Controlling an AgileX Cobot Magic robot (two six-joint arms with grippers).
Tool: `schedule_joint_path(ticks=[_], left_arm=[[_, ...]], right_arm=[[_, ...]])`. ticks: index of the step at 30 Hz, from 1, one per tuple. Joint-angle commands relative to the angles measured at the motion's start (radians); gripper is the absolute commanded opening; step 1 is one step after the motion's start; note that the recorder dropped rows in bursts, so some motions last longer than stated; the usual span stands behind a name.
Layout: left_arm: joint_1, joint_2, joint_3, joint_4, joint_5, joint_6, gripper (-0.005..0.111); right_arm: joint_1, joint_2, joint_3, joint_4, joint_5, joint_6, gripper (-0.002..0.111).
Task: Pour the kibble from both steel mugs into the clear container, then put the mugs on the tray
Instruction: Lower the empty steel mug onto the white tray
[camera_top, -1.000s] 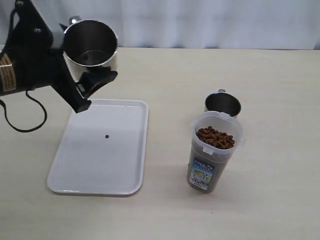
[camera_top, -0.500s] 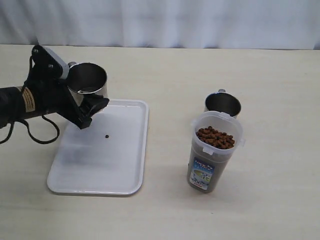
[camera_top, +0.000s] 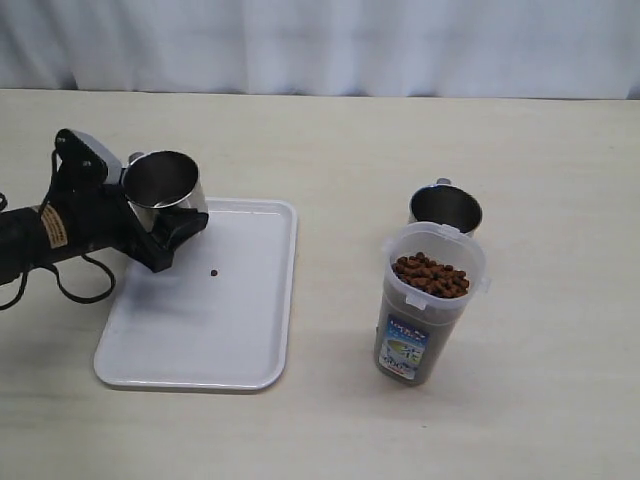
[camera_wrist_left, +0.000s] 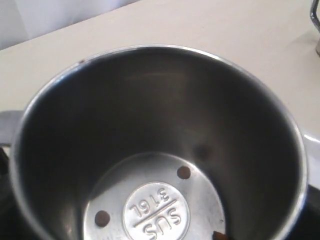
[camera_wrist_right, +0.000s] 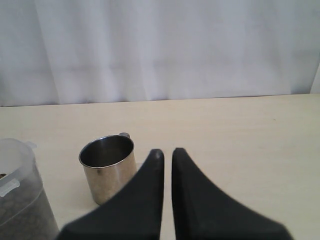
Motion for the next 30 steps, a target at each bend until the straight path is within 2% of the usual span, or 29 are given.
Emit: schedule_joint_path(ticks=[1, 4, 6, 11, 13, 15, 23, 27, 30], left_arm=[[0.003, 0.057, -0.054, 0.056, -0.031, -0.043, 0.0], [0.003, 0.065, -0.056, 0.046, -0.029, -0.043, 0.001], [0.003, 0.067, -0.072, 0.044, 0.015, -0.04, 0.01], [0.003, 0.083, -0.08, 0.046, 0.037, -0.046, 0.047], [0.003, 0.086, -0.08, 0.052, 0.037, -0.046, 0.059], [0.003, 0.086, -0.08, 0.055, 0.037, -0.046, 0.065], [0.003, 0.082, -0.08, 0.094, 0.032, -0.051, 0.085], [0.003, 0.018, -0.077, 0.15, 0.083, -0.062, 0.086], [0.003, -0.076, -0.077, 0.219, 0.191, -0.196, 0.086]], right_arm=[[0.003, -0.004, 0.003, -0.006, -0.002, -0.008, 0.005], [0.003, -0.004, 0.003, -0.006, -0.002, -0.008, 0.005], [0.003, -0.004, 0.003, -0.006, -0.002, -0.008, 0.005], [0.003, -0.004, 0.003, -0.006, -0.002, -0.008, 0.005], [0.003, -0.004, 0.003, -0.006, -0.002, -0.008, 0.005], [0.003, -0.004, 0.003, -0.006, -0.002, -0.008, 0.005], [0.003, -0.004, 0.003, -0.006, -0.002, -0.008, 0.005], [0.003, -0.004, 0.003, -0.006, -0.002, -0.008, 0.005], [0.003, -0.004, 0.003, -0.006, -0.002, -0.008, 0.005]])
